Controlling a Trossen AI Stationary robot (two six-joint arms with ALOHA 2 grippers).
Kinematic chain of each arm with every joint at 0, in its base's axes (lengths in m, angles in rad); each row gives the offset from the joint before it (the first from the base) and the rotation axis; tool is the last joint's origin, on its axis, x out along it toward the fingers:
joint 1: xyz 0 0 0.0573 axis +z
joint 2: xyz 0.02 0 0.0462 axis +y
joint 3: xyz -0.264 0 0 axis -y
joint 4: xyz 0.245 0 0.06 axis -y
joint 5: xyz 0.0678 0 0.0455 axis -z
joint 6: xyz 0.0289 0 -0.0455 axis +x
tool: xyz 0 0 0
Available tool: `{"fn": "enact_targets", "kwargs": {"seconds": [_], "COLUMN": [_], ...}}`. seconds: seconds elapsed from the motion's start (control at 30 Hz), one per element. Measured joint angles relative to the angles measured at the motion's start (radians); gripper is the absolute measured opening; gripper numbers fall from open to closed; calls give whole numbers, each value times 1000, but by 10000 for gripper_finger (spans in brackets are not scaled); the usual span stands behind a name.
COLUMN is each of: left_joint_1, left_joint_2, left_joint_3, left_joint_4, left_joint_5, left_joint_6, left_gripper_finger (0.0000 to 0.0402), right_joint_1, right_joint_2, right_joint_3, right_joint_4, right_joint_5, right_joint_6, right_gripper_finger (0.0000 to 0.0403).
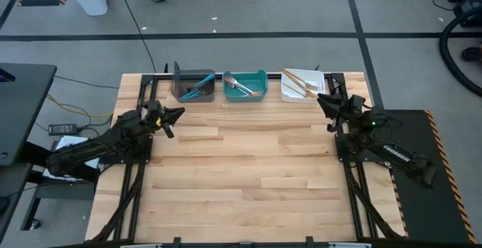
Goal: Sort silverware by color (type)
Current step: Return to Home Position
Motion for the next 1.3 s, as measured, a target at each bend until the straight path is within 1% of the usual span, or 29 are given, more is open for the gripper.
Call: {"fn": "enact_targets", "kwargs": {"seconds": [0.23, 0.9, 1.07, 1.3], "left_joint_1": [0, 0, 0, 0], "left_joint_2": [-69, -66, -63, -63], "left_joint_3": [0, 0, 0, -1], "left_joint_4": [7, 5, 6, 7], "left_joint_5": [0, 0, 0, 0], "left_joint_6": [1, 1, 1, 0], "left_gripper_finger": [27, 27, 27, 27], "right_joint_1": [0, 0, 0, 0], "right_joint_2": [-14, -12, -12, -12], "right_joint_3": [0, 0, 0, 0], "right_joint_4": [35, 35, -3, -2], "right_joint_5": [0, 0, 0, 0], "right_joint_6": [0, 0, 0, 0], "right_gripper_finger": [85, 85, 85, 85]}}
